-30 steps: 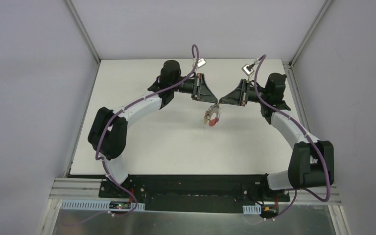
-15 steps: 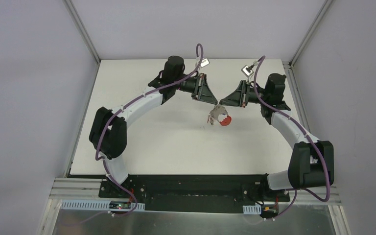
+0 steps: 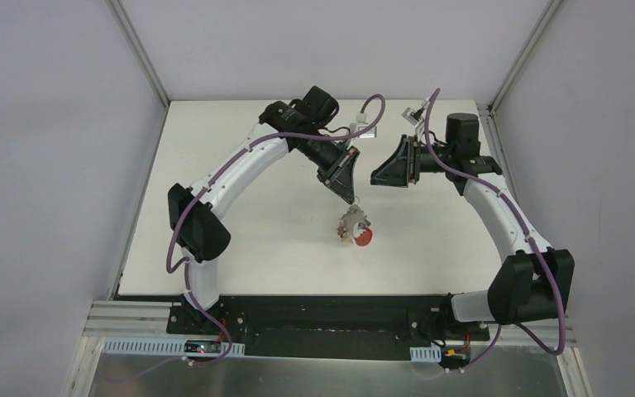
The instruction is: Put the keys on the keyring
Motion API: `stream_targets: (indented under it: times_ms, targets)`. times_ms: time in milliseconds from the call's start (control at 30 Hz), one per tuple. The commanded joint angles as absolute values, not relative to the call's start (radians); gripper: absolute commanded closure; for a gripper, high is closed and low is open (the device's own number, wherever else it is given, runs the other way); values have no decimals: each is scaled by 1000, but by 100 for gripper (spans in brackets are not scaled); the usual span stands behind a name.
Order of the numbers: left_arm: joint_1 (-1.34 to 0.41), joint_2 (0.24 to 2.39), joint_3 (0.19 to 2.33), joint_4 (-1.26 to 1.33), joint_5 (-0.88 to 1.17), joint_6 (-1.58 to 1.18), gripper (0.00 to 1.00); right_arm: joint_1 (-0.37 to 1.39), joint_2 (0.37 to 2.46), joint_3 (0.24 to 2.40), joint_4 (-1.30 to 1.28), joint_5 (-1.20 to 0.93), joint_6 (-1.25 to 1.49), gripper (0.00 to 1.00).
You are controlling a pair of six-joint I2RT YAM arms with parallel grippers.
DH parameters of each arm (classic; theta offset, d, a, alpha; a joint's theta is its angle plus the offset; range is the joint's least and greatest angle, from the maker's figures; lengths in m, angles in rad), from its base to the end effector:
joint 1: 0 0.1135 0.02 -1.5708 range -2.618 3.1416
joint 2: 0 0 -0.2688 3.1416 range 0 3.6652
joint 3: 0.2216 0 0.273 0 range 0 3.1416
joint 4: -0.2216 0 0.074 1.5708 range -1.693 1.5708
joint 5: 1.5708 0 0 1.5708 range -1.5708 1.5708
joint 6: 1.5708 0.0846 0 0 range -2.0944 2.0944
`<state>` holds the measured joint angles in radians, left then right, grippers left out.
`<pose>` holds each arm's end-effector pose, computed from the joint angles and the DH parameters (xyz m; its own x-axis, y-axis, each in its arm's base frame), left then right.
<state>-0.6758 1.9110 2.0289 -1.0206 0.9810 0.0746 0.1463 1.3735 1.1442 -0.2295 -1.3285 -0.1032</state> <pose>0.3010 -0.3314 0.3628 -0.5549 0.4980 -0.6664 0.7931 0.0750 -0.6044 0.3094 0.1286 0.3332 -0.3435 -0.0756 -0.9361 -0.9364 0.1033 0.3353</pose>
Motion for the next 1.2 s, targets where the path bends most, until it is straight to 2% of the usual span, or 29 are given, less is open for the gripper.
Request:
stream_targets:
  times_ms: [0,367,500,700,1167]
  targets:
    - [-692,1900,2070,-1113,999,157,100,193,1342,1141,-264,-1391,-182,48]
    - [-693,1856,1969,-912,1047,11,100,259,1339,1101,-242,-1422,-179,56]
    - [-693,1853,1962,-901,1050,3,100,259,1338,1097,-242,-1427,-181,62]
    - [-692,1851,1956,-893,1061,3,100,258,1336,1078,-249,-1402,-200,63]
    - [-684,1838,1927,-873,1072,3,100,245,1335,1053,-248,-1407,-209,76]
